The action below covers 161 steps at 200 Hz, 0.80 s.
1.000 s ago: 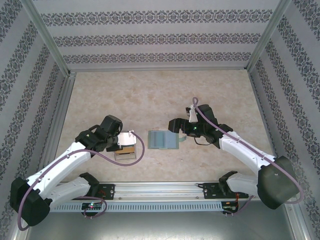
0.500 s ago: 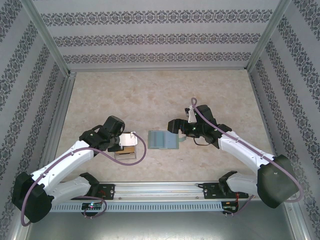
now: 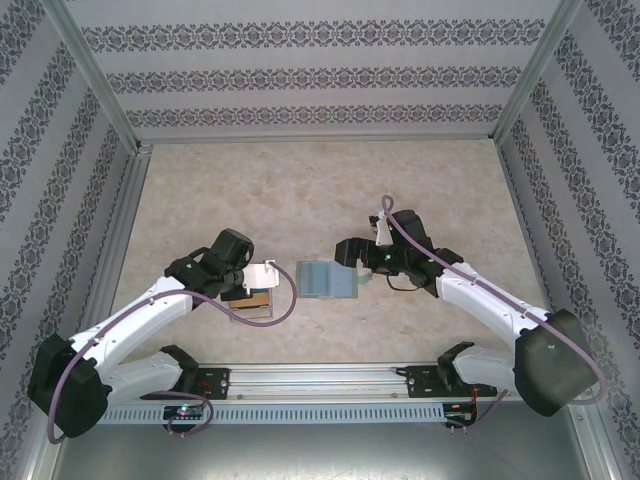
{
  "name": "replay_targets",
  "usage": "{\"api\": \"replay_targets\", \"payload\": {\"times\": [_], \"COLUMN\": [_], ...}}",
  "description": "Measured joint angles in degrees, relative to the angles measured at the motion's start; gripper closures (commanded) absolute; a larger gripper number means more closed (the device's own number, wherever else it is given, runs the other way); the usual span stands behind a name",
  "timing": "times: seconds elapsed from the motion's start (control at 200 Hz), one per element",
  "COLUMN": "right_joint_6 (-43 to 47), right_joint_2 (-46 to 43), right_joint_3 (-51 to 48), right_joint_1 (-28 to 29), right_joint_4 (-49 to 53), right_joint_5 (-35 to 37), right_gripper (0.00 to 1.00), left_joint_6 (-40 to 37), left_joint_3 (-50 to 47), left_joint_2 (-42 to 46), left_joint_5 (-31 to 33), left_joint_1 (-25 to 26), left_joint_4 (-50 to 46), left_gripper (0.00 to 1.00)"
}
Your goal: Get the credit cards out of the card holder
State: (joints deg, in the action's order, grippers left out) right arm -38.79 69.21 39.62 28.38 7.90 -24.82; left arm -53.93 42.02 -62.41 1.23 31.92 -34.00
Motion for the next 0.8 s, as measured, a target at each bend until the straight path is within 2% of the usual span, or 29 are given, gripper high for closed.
{"api": "replay_targets", "payload": {"times": [0.515,0.605,0.674,0.734,0.804], "right_joint_6": [-0.02,0.0,0.0,0.0,0.0], "right_joint_2": [1.22,1.46,1.46,1.46,1.46], "right_joint_3": [0.0,0.0,0.0,0.0,0.0], "right_joint_1": [0.02,0.0,0.0,0.02,0.02], "right_joint_4": [-0.87,-0.87,-0.87,-0.87,-0.87], "right_joint_5": [0.0,-0.02,-0.02,-0.02,-0.02], "right_gripper": [0.02,0.02,0.02,0.02,0.02], "left_joint_6": [2.56,3.26,3.82,4.04,4.57], "left_joint_3": [-0.02,-0.02,-0.02,-0.04,-0.13], "left_joint_2": [-2.51,-3.5,-4.0,-4.31,-4.42], "left_joint_5": [1.05,1.44,1.95,2.34,2.62], "left_joint_1": [0.33,0.33,0.33,0.33,0.33], "left_joint_4": [1.07,1.68,2.14,2.6,3.02], "left_gripper": [0.98,0.88,0.85,0.76,0.73]}}
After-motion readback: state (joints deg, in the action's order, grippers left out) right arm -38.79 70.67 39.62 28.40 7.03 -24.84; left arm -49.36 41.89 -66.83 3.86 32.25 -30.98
